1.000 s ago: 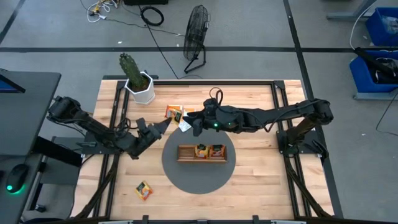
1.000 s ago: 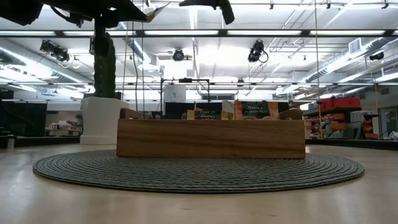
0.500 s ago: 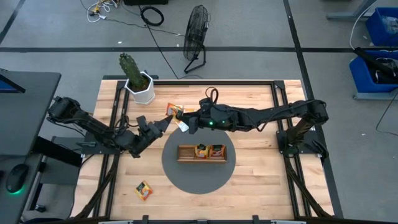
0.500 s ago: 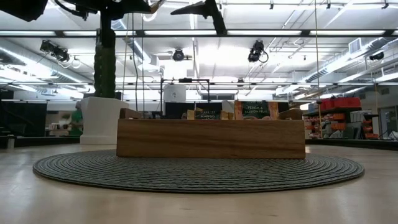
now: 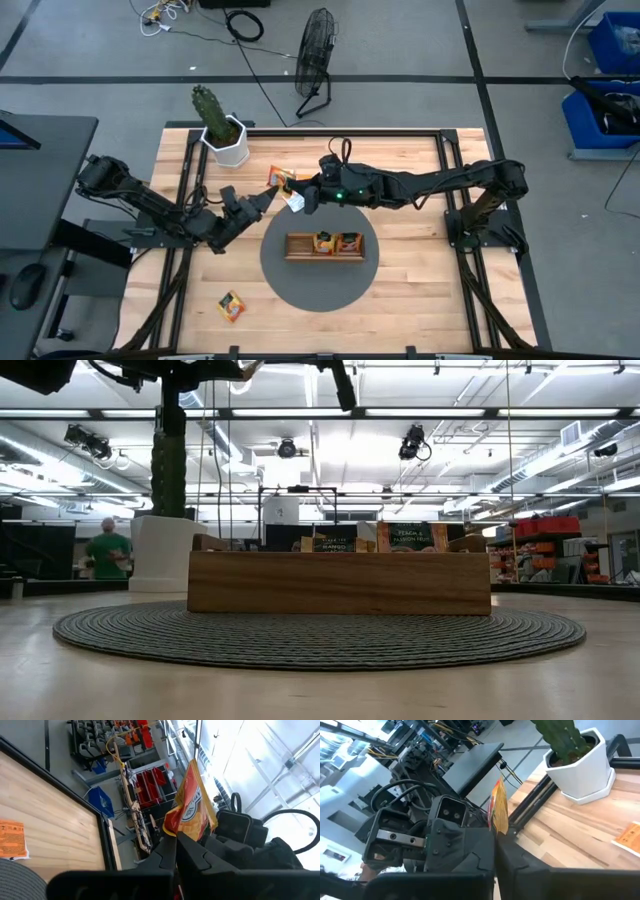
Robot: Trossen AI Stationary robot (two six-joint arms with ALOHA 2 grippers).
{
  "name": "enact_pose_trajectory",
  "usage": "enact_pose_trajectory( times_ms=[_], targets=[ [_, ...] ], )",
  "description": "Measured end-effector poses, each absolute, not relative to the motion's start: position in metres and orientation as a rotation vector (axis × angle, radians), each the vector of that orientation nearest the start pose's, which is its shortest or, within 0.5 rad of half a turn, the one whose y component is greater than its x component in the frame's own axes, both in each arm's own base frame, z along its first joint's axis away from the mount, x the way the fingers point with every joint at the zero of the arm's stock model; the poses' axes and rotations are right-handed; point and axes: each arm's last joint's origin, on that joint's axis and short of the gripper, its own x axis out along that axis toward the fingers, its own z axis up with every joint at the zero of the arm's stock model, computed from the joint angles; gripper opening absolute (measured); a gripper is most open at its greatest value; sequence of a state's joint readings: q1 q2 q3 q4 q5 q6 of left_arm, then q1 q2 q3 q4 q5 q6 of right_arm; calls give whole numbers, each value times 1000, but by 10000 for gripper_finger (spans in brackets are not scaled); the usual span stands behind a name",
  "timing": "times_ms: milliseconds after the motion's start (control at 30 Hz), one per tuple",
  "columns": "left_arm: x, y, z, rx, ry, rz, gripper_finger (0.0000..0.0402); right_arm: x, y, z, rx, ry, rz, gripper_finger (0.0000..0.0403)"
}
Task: Pick & Place Tea
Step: Put the yellow tea bag into the middle section of the wooden organizer
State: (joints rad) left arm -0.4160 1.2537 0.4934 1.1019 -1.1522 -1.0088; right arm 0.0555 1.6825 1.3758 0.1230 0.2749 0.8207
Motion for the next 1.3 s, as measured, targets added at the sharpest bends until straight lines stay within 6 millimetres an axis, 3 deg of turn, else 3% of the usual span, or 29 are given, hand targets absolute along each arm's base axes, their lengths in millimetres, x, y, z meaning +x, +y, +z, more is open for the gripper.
enact_pose_trajectory(
  times_ms=[167, 533, 733, 867, 1100, 1300],
  targets=[
    [223, -71, 256, -1116, -553, 518, 34, 387, 14, 337, 747, 125, -275, 2],
    [220, -88, 255, -755, -379, 445, 55, 335, 14, 370, 645, 269, -249, 1],
    [216, -96, 252, -747, -350, 411, 55, 311, 15, 367, 633, 469, -230, 0],
    [210, -98, 249, -747, -326, 394, 55, 306, 19, 362, 598, 617, -176, 0],
    [192, -92, 254, -717, -251, 314, 55, 308, 25, 376, 444, 799, -123, 0],
    [173, -80, 256, -705, -120, 281, 55, 326, 27, 385, 324, 926, -84, 0]
  ],
)
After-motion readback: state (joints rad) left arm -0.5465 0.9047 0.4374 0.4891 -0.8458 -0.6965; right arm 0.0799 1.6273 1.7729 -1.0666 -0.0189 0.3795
